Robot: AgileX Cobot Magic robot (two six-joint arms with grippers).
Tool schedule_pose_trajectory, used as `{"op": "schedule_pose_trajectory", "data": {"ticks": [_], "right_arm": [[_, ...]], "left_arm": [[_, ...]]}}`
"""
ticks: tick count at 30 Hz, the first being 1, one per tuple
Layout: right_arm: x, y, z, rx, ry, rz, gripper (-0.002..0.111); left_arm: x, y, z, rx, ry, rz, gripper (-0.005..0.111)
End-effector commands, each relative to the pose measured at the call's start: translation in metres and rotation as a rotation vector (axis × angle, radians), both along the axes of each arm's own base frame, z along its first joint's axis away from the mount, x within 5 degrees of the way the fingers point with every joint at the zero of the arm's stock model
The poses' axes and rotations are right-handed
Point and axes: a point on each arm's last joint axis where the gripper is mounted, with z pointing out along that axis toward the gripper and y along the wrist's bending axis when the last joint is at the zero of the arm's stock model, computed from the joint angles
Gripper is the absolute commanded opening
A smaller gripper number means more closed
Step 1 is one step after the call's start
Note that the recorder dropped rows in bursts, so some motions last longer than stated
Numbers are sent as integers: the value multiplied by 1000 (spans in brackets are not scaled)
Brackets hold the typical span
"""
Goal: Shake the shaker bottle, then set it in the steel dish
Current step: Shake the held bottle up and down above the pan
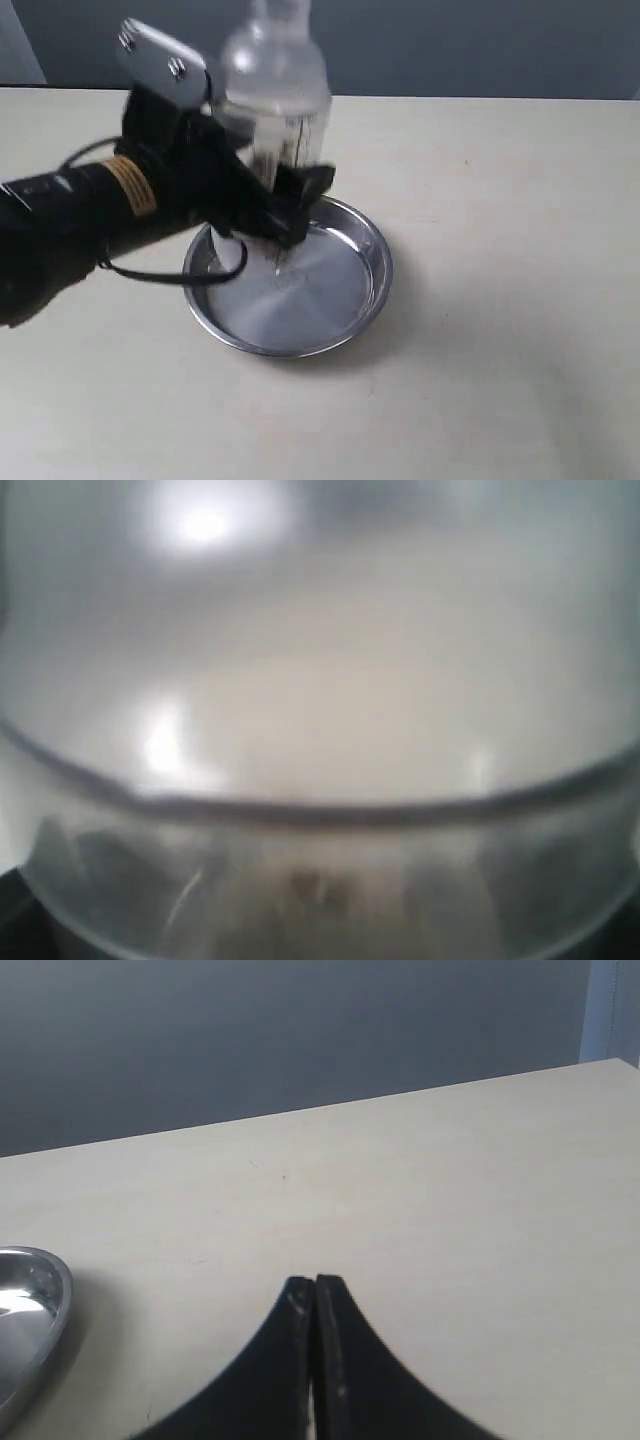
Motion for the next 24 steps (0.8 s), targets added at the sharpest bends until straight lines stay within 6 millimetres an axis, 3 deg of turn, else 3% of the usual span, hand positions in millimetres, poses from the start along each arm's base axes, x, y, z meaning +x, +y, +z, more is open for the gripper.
{"op": "schedule_pose_trajectory", "data": {"ticks": [1,3,6,7,8,9,13,14,15,16,18,20,22,24], "right_arm": [[0,0,0,0,-10,-6,-1],[0,0,0,-3,-10,-6,-1],[0,0,0,-3,-10,-6,-1],[0,0,0,-3,-10,-6,-1],[0,0,0,-3,-10,-6,-1],[0,0,0,-3,-10,-6,-1],[0,0,0,-3,-10,-6,-1],[0,0,0,-3,-10,-6,-1],[0,0,0,-3,-10,-6,-1],[0,0,0,-3,-10,-6,-1],[0,0,0,-3,-10,-6,-1],[0,0,0,-3,-10,-6,-1],[0,0,0,-3,-10,-6,-1],[0,0,0,-3,-10,-6,-1]], "left_arm": [[-2,-7,80,-201,-288,-29,0],[-2,-7,78,-168,-238,-28,0],[0,-7,16,-18,-12,-19,0],[1,-7,0,-7,23,-12,0],[2,-7,-4,-21,11,-8,0],[3,-8,0,-40,-16,-8,0],[2,-8,69,-199,-249,-17,0],[0,-7,77,-209,-255,-13,0],[0,-7,72,-192,-230,-13,0],[0,-7,55,-144,-160,-12,0],[1,-7,2,-35,23,2,0],[1,-5,-28,-25,93,36,0],[4,-6,-16,-95,-8,41,0],[5,-8,25,-202,-168,18,0]]}}
